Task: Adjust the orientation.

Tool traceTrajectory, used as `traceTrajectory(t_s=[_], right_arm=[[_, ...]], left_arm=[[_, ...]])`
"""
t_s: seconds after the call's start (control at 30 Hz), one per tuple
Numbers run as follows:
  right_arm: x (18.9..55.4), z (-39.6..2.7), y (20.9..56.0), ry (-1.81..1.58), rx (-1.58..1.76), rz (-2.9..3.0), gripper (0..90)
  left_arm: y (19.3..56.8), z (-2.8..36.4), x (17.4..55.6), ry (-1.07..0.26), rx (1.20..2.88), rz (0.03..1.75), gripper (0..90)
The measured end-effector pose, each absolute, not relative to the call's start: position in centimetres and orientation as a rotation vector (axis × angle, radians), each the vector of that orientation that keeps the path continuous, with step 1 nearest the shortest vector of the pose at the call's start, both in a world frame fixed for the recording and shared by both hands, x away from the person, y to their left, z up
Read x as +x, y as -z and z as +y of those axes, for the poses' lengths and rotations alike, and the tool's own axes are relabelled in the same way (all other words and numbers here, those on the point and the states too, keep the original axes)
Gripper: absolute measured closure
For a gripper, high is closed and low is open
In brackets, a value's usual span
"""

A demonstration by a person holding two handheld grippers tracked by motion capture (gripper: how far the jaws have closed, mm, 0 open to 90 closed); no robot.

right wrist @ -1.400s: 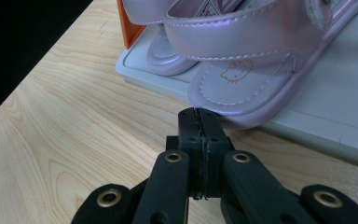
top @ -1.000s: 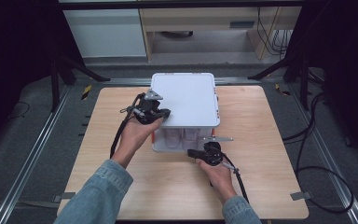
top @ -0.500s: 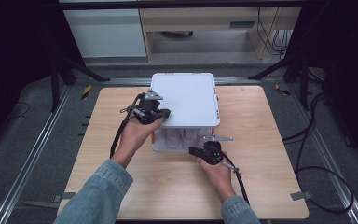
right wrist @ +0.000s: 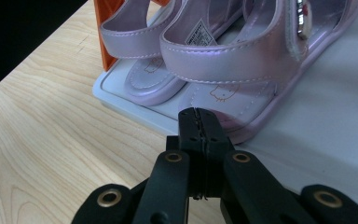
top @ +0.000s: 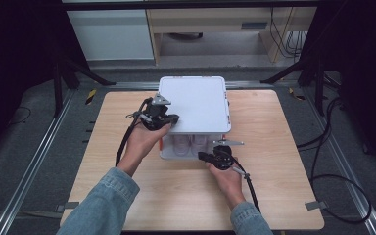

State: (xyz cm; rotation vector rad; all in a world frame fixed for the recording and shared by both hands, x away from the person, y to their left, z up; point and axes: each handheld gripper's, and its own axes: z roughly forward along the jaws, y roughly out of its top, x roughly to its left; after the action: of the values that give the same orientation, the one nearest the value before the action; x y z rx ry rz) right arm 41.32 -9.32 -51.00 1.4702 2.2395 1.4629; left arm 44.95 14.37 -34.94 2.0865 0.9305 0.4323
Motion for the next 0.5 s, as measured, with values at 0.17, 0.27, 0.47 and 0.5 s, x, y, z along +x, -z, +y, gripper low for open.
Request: traceTrajectory(t_s=[0.17, 0.27, 0.47, 0.5], right_arm=[[41.57, -9.34, 51.11, -1.456, 1.485, 2.231, 90.0], [41.63, -9.38, 51.11, -1.455, 1.487, 2.231, 90.0], [41.63, -9.54, 51.01, -1.469, 1.482, 2.235, 89.5], [41.60, -9.60, 50.91, -1.477, 1.481, 2.232, 89.2]], left_arm=[[34.94, 14.38, 44.95, -0.431, 2.085, 0.931, 85.6], [34.93, 14.38, 44.94, -0.433, 2.086, 0.929, 85.6], [35.00, 14.45, 44.89, -0.436, 2.077, 0.931, 85.0], [35.01, 14.47, 44.88, -0.437, 2.073, 0.933, 84.7]])
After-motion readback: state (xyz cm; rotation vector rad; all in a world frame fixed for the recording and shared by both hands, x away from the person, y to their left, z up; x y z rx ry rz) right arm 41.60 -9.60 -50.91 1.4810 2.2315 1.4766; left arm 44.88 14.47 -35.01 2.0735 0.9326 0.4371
